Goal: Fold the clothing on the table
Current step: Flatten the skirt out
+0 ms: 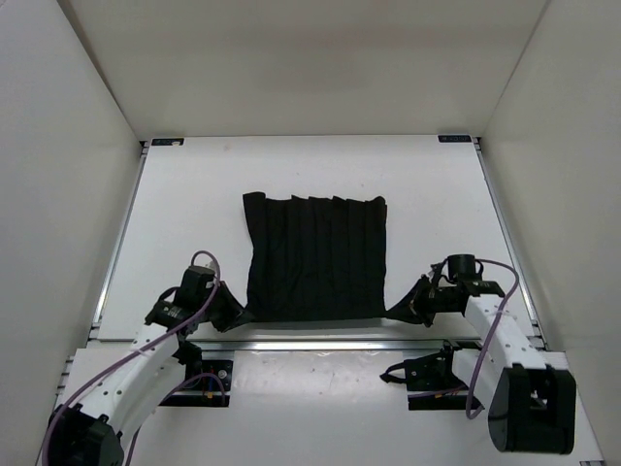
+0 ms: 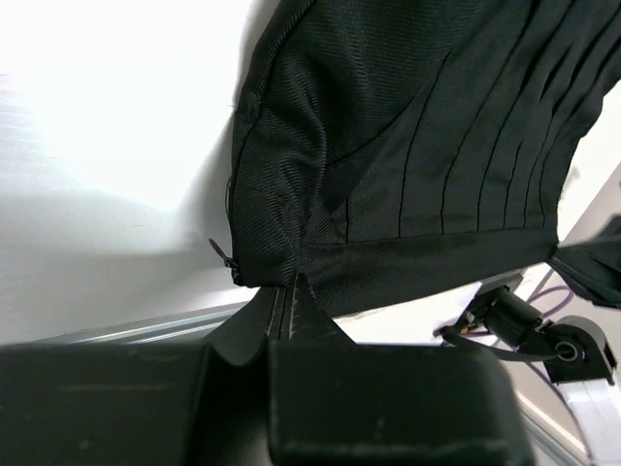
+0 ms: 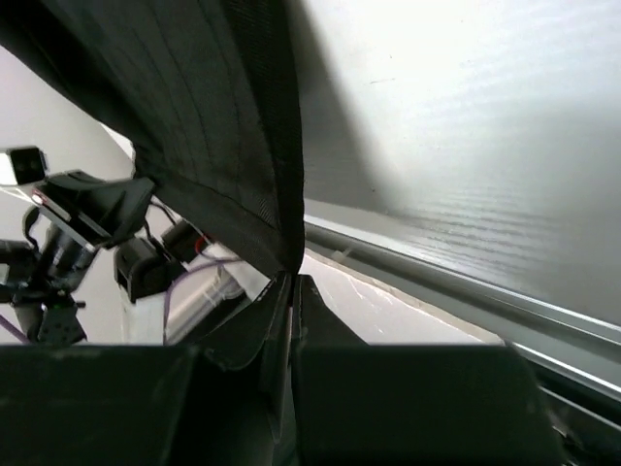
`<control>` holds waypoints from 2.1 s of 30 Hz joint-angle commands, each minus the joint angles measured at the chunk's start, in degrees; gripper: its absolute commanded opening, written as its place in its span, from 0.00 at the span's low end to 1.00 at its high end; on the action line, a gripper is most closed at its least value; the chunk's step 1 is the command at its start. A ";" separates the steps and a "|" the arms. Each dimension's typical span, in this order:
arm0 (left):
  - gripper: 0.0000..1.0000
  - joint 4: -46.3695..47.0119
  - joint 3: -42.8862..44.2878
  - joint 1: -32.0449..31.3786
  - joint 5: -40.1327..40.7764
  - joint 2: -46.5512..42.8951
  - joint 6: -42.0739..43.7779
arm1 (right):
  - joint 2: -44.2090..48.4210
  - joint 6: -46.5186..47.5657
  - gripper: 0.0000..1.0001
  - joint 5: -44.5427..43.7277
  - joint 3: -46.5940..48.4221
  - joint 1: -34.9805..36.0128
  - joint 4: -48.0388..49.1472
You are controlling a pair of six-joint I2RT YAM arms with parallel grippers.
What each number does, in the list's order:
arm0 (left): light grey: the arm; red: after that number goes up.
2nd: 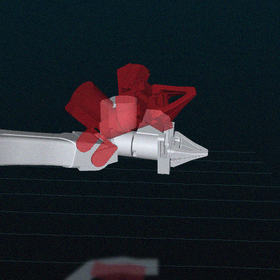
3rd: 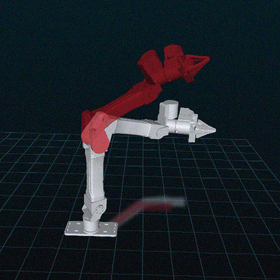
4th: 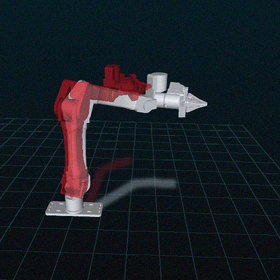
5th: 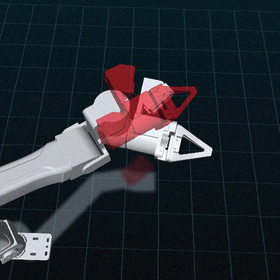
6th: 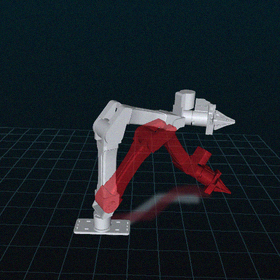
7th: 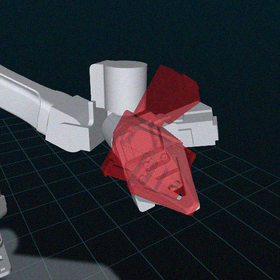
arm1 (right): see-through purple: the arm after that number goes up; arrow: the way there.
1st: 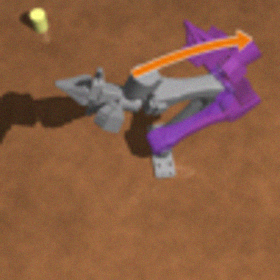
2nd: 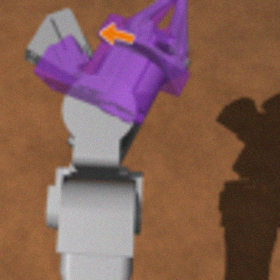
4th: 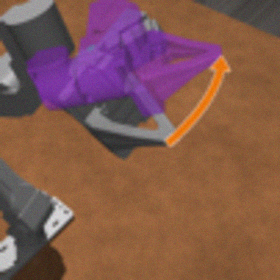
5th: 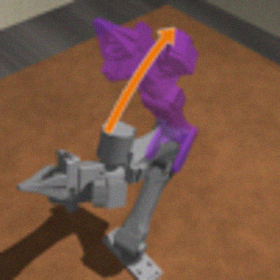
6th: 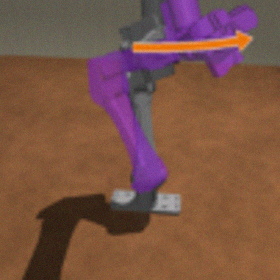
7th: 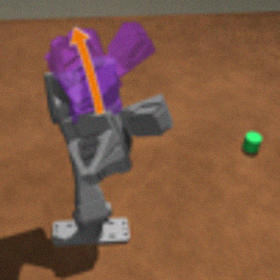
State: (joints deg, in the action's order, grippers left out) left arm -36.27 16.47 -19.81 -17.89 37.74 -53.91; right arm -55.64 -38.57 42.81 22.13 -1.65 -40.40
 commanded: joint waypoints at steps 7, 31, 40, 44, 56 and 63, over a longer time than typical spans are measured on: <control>0.00 -1.17 6.38 1.45 7.79 10.51 4.51 | 2.47 -4.15 0.00 -4.30 -0.16 -1.26 4.46; 0.58 2.26 -1.36 -1.28 5.57 4.53 -0.84 | -8.96 -4.85 0.49 -10.55 -0.43 19.22 13.59; 0.16 -0.20 6.46 -2.78 15.86 11.30 2.67 | -15.99 -6.35 0.17 -12.84 2.65 24.42 17.99; 0.00 1.73 9.71 -1.81 16.22 13.67 5.21 | -17.40 -3.10 0.00 -12.05 6.08 20.21 16.76; 0.63 1.38 15.18 -5.07 16.48 18.17 8.30 | -20.56 6.14 0.00 -10.64 13.21 12.72 8.93; 0.70 5.33 12.62 -4.97 17.80 19.12 8.12 | -21.44 5.08 0.01 -10.73 12.06 13.61 11.14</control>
State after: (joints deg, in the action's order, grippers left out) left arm -33.71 29.76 -24.69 -1.65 56.07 -46.04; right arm -76.64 -34.06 32.34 34.04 11.68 -30.33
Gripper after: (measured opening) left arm 0.702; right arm 0.020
